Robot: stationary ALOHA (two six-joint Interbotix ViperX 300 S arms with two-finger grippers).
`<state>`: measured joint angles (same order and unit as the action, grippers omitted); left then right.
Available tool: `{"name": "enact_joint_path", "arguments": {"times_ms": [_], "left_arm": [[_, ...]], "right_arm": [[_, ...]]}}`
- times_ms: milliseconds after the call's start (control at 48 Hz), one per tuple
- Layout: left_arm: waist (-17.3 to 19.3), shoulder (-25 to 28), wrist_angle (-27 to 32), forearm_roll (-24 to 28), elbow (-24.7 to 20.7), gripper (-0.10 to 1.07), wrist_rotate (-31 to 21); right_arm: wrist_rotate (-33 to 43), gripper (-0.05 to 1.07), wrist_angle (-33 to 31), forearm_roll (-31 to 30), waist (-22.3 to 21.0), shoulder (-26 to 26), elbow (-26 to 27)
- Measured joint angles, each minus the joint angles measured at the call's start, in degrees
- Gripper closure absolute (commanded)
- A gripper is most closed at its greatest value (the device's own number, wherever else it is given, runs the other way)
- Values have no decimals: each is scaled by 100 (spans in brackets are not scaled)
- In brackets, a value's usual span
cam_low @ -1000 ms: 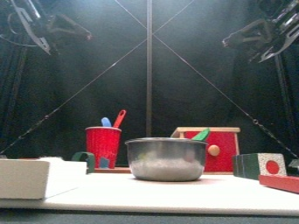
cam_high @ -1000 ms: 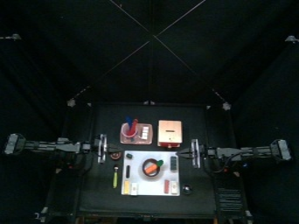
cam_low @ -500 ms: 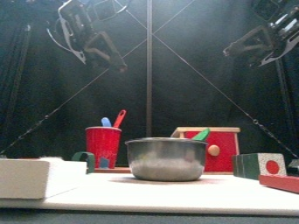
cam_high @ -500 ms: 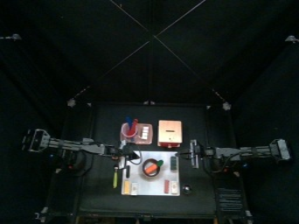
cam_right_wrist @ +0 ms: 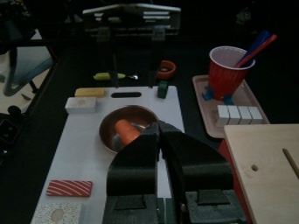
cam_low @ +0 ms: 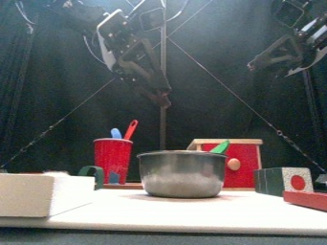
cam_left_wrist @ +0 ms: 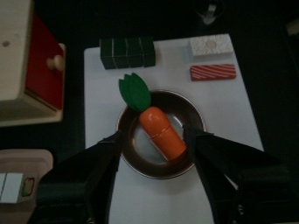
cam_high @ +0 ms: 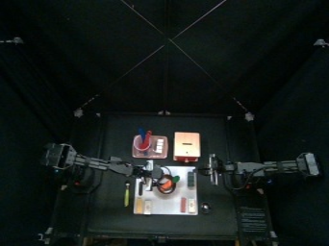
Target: Take carrot out of bowl
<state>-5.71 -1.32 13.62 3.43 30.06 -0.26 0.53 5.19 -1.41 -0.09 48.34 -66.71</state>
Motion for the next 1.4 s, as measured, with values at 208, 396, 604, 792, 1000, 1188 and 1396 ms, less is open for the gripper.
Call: {"name": "enact_joint_path", "arguments": {"times_ms": [208,396,604,792,1000,1188,1396], "left_arm": [[-88,536,176,-343,-457,5,-185],[-105,896,703,-624,-853,5,-378],[-9,1274,1195,-580,-1081,5,-782],[9,1503,1415,-176,-1266,5,-1248],[9,1679,1688,510,-1389,5,-2039],[-18,1758,1731,870,-1459,5,-2733],[-88,1767,1723,896,-1477,5,-2936]], "right_arm": [[0,97,-26,18,0,0,0],[0,97,-35,9,0,9,9],[0,97,-35,9,0,0,0],[0,97,-26,18,0,0,-26],[0,97,-35,18,9,-26,-53],[0,97,-35,18,0,-53,-88],[0,97,-35,9,0,-105,-97]]}}
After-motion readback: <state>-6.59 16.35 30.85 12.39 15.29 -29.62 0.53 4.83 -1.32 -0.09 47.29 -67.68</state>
